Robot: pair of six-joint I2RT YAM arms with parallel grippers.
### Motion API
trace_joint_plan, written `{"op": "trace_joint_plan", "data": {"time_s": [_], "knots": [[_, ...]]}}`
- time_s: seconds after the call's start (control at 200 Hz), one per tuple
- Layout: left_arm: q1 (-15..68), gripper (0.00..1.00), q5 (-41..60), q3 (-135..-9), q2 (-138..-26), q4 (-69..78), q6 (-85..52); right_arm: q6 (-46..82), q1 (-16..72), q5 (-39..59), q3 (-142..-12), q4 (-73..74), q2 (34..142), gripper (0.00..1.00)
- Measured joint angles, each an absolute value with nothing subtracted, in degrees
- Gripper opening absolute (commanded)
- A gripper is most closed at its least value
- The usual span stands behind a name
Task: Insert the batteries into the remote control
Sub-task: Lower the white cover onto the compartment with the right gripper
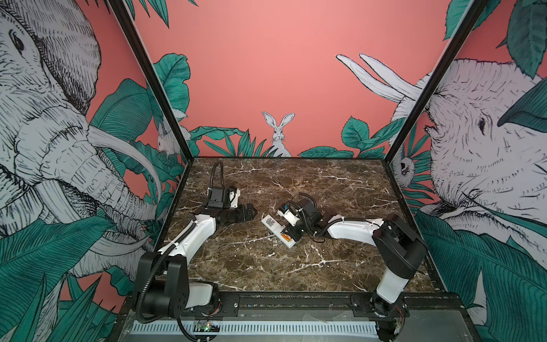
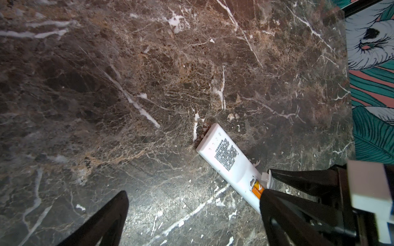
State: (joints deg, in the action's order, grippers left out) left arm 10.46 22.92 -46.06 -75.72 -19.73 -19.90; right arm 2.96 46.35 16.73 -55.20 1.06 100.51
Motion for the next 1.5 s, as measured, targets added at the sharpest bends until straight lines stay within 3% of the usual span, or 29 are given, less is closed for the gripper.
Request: {"op": "trace_joint_plan", "data": {"time_s": [0.85,1.5], "knots": [[10.5,0.97,23.6,-46.1,-75.9,-19.3,-19.9,6.1,50.7,8.5,-53.1,1.9,98.6,0.08],[10.5,0.97,24.7,-46.1,-76.1,-18.9,-19.9,7.4,52.0,7.6,-50.7,4.5,97.6,0.08]]}}
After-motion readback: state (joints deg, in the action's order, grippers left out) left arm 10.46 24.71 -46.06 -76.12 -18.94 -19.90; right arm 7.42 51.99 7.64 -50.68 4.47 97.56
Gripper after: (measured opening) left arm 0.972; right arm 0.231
